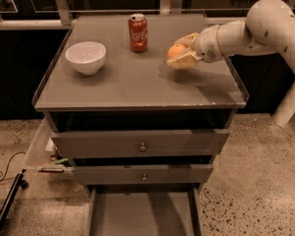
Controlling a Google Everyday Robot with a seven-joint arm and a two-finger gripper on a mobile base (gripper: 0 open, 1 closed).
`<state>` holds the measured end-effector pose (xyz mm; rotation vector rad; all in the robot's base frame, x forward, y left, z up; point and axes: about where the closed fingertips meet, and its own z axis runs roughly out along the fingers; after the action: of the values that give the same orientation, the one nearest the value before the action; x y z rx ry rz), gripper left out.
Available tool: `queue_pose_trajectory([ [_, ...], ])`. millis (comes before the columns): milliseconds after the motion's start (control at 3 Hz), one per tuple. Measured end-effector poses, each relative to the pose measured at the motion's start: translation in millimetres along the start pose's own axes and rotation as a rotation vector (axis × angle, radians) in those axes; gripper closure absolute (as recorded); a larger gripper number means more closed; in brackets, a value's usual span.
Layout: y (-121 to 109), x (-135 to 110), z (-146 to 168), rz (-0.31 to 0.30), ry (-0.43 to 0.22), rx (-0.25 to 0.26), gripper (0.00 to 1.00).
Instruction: Place orange into bottom drawer
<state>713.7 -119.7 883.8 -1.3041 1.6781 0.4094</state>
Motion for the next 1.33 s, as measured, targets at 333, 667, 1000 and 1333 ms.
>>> queue_pose_trajectory([
  [333, 23, 0, -35, -0.013, -0.011, 0.045, 1.0],
  [667, 60, 13, -76, -0.011, -0.021, 0.104, 1.0],
  [1000, 108, 31, -106, -0.002, -0.021, 0.146, 1.0],
  [1333, 157, 56, -123, 0.014, -0.017, 0.166, 1.0],
])
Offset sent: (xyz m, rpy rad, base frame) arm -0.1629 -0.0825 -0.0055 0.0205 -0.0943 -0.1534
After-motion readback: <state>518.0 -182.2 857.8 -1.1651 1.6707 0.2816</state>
